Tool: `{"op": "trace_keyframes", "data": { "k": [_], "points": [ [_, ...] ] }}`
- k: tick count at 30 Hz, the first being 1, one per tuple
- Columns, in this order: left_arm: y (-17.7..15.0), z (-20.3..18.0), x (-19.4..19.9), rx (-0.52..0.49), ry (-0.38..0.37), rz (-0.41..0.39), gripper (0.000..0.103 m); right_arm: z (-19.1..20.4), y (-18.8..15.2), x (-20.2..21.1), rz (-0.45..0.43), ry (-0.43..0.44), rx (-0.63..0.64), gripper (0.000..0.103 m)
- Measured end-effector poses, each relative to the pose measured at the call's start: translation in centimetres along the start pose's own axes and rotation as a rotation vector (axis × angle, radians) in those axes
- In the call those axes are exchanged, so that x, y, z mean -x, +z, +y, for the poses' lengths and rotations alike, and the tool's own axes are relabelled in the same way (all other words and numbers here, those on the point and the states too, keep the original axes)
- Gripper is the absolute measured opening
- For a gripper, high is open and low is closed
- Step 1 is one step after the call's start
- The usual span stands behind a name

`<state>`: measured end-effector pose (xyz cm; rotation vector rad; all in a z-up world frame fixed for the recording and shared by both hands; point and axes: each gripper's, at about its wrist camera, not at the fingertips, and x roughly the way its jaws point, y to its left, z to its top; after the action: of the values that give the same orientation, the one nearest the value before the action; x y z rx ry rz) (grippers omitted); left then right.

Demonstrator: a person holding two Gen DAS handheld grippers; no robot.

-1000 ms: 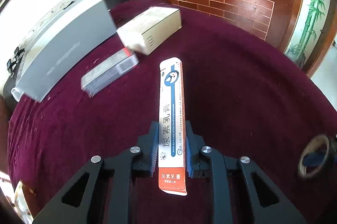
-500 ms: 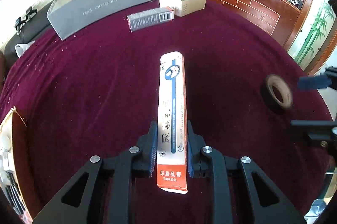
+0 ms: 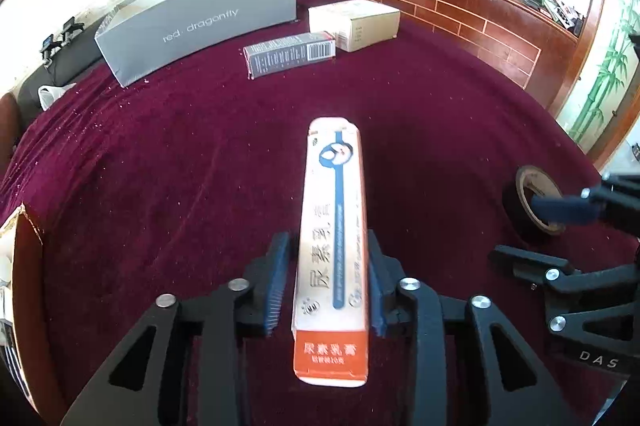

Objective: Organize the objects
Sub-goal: 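Carry the tape roll and white-orange ointment box over the tray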

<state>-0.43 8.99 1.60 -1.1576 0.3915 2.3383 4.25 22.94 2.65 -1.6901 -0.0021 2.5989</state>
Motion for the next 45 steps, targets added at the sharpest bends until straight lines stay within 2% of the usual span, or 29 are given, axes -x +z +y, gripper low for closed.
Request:
{"op": "trace_keyframes", "data": {
  "k": [3,4,6,12,15,20,25,32,34,40,45],
  "points": [
    [-0.1,-0.1,0.0,-0.012,-0.002,-0.007,0.032,-0.4,-0.1,0.0,-0.017,0.019,-0.035,0.040],
    [-0.1,0.1,0.1,-0.004,-0.015,-0.004,0.029,-0.5,-0.1,0.0,-0.022,0.018,-0.044,0.034],
    [-0.2,0.3,0.2,0.007,-0.019,-0.002,0.022,-0.7,-0.1,0.0,-0.032,0.012,-0.059,0.029],
    [-0.8,0.4,1.1,0.021,-0.015,-0.001,0.018,-0.4,-0.3,0.0,-0.051,-0.008,-0.067,0.025],
    [-1.1,0.6,1.7,0.033,-0.024,-0.002,0.017,-0.1,-0.4,0.1,-0.065,-0.028,-0.058,0.016],
    [-1.8,1.3,2.6,0.059,-0.026,-0.003,0.017,-0.4,-0.4,0.6,-0.079,-0.009,-0.085,0.008],
    [-2.7,2.0,3.8,0.082,-0.040,-0.015,0.017,-0.7,-0.7,2.6,-0.115,0.052,-0.116,0.008],
    [-3.8,3.2,6.2,0.120,-0.067,-0.046,0.017,-1.8,-1.4,5.7,-0.157,0.209,-0.206,0.008],
    [-4.0,3.6,6.9,0.134,-0.075,-0.056,0.017,-1.3,-1.5,6.5,-0.170,0.208,-0.198,0.008],
    [-5.4,5.4,10.3,0.168,-0.061,-0.102,0.017,2.2,-1.1,9.1,-0.212,0.205,-0.116,0.008],
    [-7.6,9.0,13.5,0.237,-0.030,-0.126,0.017,7.6,-0.5,10.8,-0.239,0.240,-0.003,0.008]
  ]
}}
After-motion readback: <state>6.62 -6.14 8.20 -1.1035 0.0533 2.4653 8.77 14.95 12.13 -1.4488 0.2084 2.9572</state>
